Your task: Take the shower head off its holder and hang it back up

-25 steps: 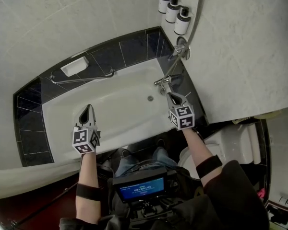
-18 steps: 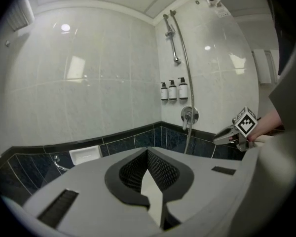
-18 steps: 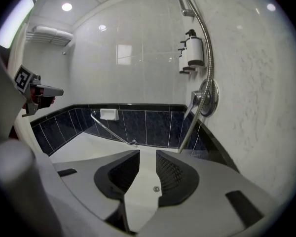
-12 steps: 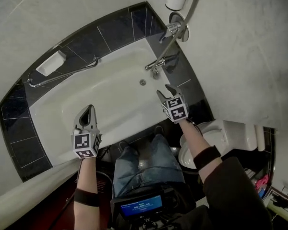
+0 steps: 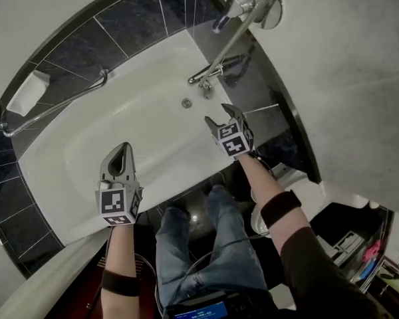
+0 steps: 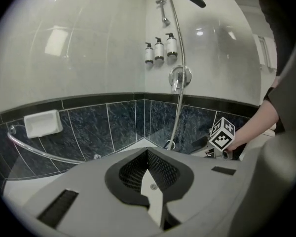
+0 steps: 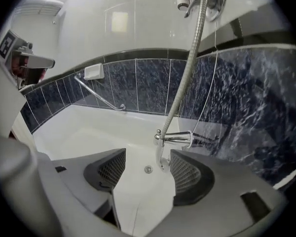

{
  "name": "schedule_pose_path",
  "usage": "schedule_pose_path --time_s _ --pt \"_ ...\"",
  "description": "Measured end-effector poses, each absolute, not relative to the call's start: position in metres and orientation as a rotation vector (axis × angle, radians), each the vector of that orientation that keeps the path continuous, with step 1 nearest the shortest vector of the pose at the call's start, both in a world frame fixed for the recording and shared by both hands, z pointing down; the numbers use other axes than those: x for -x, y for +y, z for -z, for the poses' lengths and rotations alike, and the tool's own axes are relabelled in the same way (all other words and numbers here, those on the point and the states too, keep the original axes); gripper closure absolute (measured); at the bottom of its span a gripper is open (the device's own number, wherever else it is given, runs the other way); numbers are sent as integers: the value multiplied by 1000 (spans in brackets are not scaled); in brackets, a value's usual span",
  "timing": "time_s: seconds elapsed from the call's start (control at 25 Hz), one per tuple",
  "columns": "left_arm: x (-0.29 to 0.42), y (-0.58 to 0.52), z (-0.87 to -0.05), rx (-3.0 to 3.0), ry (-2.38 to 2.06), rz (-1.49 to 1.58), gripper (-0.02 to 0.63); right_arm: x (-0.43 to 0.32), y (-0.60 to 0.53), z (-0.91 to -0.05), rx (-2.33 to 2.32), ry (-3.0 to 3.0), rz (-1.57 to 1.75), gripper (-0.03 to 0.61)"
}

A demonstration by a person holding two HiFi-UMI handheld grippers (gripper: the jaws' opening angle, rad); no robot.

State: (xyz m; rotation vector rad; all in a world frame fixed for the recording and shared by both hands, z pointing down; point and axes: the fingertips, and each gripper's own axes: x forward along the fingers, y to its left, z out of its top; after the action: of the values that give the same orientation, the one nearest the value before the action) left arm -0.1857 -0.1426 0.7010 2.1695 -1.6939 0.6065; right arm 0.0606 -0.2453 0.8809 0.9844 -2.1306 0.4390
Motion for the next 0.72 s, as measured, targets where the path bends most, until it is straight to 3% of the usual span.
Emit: schedule_pose_path --time_s 0.36,0.72 --pt "163 -185 -799 -2189 -1672 -545 612 -53 -293 -1002 -952 -2151 -401 249" --pt "163 -190 -867 -2187 -1644 -578 613 -34 -350 -1040 -1030 -2256 -489 250"
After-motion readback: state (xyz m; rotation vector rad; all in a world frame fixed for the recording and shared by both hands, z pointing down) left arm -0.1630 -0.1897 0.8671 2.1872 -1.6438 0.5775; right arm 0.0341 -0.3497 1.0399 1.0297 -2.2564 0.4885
